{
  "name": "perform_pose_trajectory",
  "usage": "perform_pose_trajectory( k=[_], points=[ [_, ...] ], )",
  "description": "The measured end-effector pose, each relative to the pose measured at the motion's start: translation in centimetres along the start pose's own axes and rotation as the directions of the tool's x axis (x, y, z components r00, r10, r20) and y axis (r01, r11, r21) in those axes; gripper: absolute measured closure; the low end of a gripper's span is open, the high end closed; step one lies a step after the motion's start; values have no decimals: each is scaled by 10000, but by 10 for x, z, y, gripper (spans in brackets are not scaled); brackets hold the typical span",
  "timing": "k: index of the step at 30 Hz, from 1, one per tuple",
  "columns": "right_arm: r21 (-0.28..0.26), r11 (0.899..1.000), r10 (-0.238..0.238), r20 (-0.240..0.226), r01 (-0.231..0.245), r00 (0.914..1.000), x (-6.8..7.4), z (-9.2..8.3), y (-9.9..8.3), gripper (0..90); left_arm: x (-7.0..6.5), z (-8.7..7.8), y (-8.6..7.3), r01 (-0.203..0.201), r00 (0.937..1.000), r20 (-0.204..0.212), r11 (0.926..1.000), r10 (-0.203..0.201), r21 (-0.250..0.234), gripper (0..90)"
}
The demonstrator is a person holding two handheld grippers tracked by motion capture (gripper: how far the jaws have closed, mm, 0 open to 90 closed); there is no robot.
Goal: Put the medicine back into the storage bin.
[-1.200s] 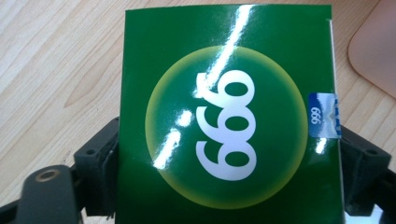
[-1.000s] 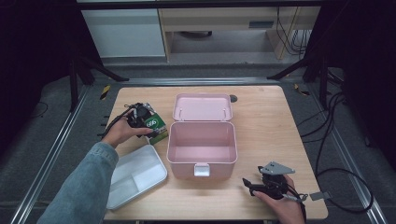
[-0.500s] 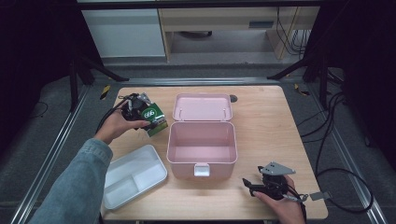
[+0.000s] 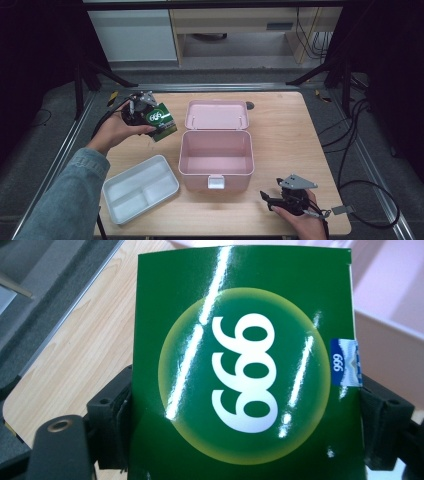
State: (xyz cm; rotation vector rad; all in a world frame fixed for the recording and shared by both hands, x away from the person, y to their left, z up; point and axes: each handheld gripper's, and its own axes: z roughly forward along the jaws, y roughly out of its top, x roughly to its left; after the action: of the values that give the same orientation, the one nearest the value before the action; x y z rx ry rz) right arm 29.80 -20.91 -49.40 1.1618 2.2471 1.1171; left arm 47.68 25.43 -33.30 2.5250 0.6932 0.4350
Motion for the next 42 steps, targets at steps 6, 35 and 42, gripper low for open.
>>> perform_pose_trajectory(
  k=[6, 35, 42],
  points=[
    [22, 10000, -2, 41, 2, 10000, 1, 0, 1, 239, -9, -12, 7, -151, 9999, -38, 9996, 150, -250, 165],
    [21, 10000, -38, 204, 38, 9998, 0, 1, 0, 257, -64, -20, 80, -2246, 9671, 970, 9686, 2350, -1067, 165],
    [11, 9999, -107, 230, 107, 9997, 1, 1, 1, 257, -78, -6, 101, -2753, 9490, 1298, 9558, 2874, -1037, 165]
  ],
)
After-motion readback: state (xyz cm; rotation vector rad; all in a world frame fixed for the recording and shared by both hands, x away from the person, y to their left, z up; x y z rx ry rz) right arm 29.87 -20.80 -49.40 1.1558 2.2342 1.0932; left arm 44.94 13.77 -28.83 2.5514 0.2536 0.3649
